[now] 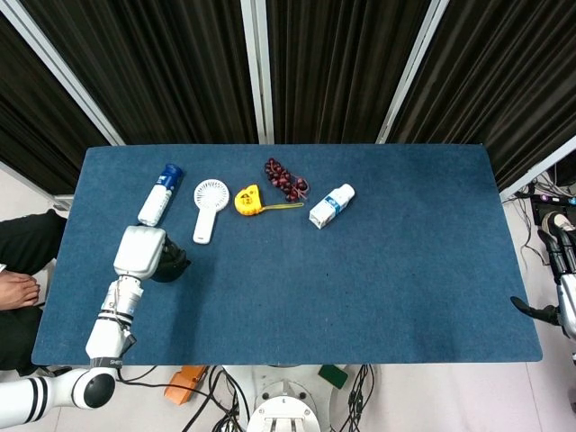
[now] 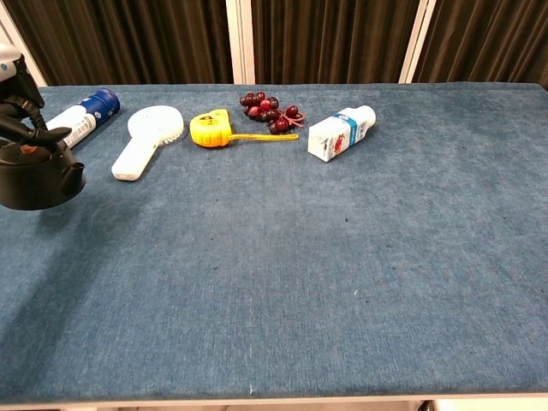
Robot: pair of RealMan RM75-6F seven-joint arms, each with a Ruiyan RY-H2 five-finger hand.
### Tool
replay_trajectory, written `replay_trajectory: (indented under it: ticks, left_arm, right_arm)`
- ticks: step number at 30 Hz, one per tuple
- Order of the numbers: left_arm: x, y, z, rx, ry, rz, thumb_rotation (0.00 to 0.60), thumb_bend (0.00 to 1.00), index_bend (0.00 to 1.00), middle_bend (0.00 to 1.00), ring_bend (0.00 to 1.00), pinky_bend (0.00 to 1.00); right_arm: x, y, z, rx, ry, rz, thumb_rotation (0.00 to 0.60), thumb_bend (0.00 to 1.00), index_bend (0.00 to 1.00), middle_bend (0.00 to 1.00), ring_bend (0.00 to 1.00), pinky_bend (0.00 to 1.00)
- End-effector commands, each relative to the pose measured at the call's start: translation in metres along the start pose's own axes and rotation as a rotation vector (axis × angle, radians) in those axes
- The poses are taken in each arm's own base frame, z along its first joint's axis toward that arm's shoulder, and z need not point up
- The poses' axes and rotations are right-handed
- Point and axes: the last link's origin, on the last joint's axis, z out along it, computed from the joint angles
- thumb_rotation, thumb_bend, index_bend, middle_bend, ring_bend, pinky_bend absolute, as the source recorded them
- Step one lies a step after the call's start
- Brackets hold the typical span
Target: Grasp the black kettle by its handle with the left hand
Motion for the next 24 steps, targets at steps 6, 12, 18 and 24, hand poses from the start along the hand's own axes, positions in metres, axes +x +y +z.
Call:
replay_trajectory:
  ticks: [6, 12, 18, 24]
  left_arm:
    - [-0.0006, 0.0012, 0.0021, -0.001, 0.002, 0.007, 0.435, 0.43, 1.00, 1.00, 1.00, 0.55]
    - [-0.0008, 0.0027, 0.0041, -0.008, 0.012, 0.041, 0.508, 0.44, 1.00, 1.00, 1.00, 0.55]
    - [0.0007, 0.0037, 0.0055, -0.003, 0.022, 0.047, 0.516, 0.44, 1.00, 1.00, 1.00, 0.55]
    - [0.0006, 0.0032, 0.0060, 0.002, 0.024, 0.045, 0.515, 0.44, 1.00, 1.00, 1.00, 0.55]
  right_arm:
    - [0.0008, 0.0006, -0.0027, -0.006, 0.003, 0.000, 0.600, 0.00, 0.00, 0.00, 0.00, 0.00]
    - [0.0015, 0.0009, -0.0048, -0.009, 0.007, 0.003, 0.600, 0.00, 0.00, 0.00, 0.00, 0.00]
    - [0.0016, 0.0015, -0.0061, -0.014, 0.008, 0.003, 0.600, 0.00, 0.00, 0.00, 0.00, 0.00]
    - [0.0014, 0.0019, -0.0065, -0.017, 0.007, 0.003, 0.600, 0.00, 0.00, 0.00, 0.00, 0.00]
